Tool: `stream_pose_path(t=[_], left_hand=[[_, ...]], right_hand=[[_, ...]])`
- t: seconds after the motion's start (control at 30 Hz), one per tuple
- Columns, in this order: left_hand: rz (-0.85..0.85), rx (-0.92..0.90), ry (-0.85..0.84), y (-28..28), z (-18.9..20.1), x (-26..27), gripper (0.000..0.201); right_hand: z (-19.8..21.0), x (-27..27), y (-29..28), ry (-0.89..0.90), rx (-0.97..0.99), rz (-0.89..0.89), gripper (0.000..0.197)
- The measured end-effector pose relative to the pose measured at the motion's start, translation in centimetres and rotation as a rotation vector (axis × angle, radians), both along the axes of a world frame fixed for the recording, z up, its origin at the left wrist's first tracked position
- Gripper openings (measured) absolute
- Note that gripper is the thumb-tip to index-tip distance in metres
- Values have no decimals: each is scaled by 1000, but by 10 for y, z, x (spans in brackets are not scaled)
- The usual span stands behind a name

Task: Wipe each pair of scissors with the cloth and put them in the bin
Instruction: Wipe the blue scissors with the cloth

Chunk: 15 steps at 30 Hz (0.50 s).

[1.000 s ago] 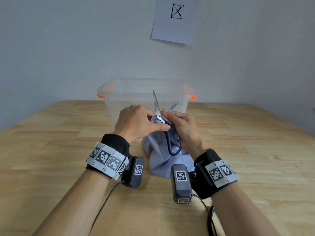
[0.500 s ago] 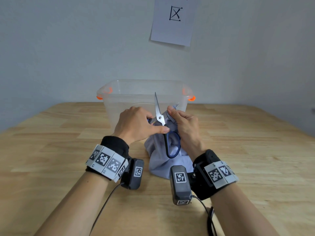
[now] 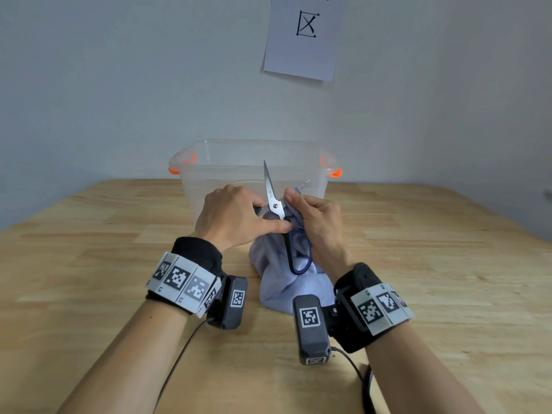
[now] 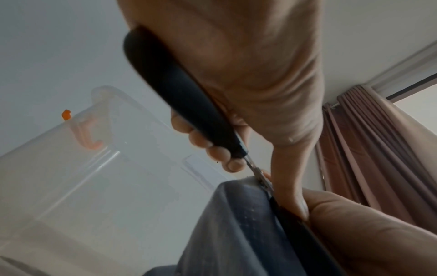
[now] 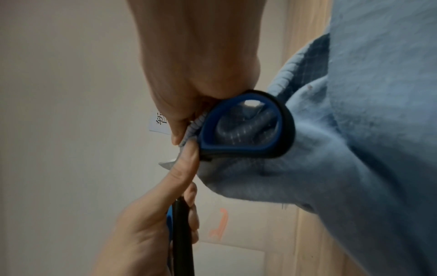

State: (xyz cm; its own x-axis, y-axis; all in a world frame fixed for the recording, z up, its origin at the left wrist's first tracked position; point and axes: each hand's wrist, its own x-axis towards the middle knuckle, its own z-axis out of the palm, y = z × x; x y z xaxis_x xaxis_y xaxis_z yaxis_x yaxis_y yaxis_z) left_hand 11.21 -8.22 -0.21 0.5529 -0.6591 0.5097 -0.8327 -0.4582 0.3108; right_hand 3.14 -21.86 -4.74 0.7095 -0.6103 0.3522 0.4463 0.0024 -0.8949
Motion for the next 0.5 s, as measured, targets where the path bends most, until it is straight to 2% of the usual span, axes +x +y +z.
stream_pose_path(t=[0.03, 0.13, 0.3, 0.37, 0.47, 0.5], left_hand=[[-9, -1, -5, 0, 0, -1, 72], [-20, 0, -18, -1, -2, -2, 70], [-18, 12, 1, -3, -2, -3, 68], [-4, 14, 8, -2, -1, -2, 68], [17, 7, 21, -2, -1, -1, 69], [20, 6, 23, -1, -1, -1, 69]], right_hand=[[0, 1, -2, -4, 10, -20, 67], [-3, 3, -6, -19, 14, -95, 47], [-3, 3, -4, -30, 45, -162, 40], [-3, 4, -4, -11, 69, -110, 44], [-4, 4, -6, 80, 42, 87, 64], [-4, 2, -5, 107, 31, 140, 60]])
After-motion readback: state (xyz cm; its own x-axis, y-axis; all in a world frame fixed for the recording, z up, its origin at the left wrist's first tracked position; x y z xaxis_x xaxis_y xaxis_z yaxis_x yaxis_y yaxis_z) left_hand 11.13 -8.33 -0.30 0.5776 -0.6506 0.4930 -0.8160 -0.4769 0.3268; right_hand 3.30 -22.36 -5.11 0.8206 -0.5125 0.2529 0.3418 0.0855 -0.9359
